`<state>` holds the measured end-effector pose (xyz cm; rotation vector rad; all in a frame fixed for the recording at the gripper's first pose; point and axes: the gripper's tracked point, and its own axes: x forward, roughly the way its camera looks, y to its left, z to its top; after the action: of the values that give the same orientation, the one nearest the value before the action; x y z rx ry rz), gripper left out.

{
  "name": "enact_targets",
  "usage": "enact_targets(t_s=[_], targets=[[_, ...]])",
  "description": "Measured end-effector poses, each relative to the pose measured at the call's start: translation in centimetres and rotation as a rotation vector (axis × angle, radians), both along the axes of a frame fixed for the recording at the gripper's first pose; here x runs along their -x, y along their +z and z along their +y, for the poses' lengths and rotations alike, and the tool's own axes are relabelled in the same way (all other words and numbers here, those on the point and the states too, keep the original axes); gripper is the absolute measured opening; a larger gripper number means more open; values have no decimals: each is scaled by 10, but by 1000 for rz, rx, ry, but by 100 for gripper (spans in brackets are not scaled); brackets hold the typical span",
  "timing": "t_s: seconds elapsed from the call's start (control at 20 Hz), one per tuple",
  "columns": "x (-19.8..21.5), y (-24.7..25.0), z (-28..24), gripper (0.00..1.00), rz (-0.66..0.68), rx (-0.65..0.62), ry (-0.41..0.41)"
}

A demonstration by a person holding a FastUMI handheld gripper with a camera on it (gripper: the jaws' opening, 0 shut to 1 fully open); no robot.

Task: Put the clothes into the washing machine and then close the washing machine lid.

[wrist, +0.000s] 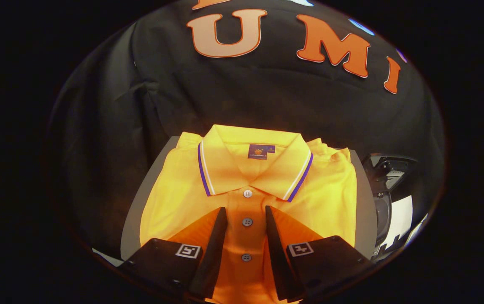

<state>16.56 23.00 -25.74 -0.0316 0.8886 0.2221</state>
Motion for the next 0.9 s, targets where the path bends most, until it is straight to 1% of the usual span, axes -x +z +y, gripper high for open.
enact_targets(t_s=[0.2, 0.45, 0.6, 0.65, 0.7, 0.75, 0.8, 0.85, 0.9], targets=[[-1, 1, -1, 61, 2, -1, -11], [-3, 1, -1, 61, -14, -30, -64], [-2, 1, -1, 61, -9, -15, -72], [-2, 3, -2, 52, -19, -20, -100], [-6, 4, 0, 43, -37, -13, -99], [-5, 2, -2, 43, -29, 4, -81], [-3, 3, -1, 43, -29, -5, -79], [-3, 0, 1, 42, -14, -20, -101], [-7, 3, 3, 24, -27, -30, -123]])
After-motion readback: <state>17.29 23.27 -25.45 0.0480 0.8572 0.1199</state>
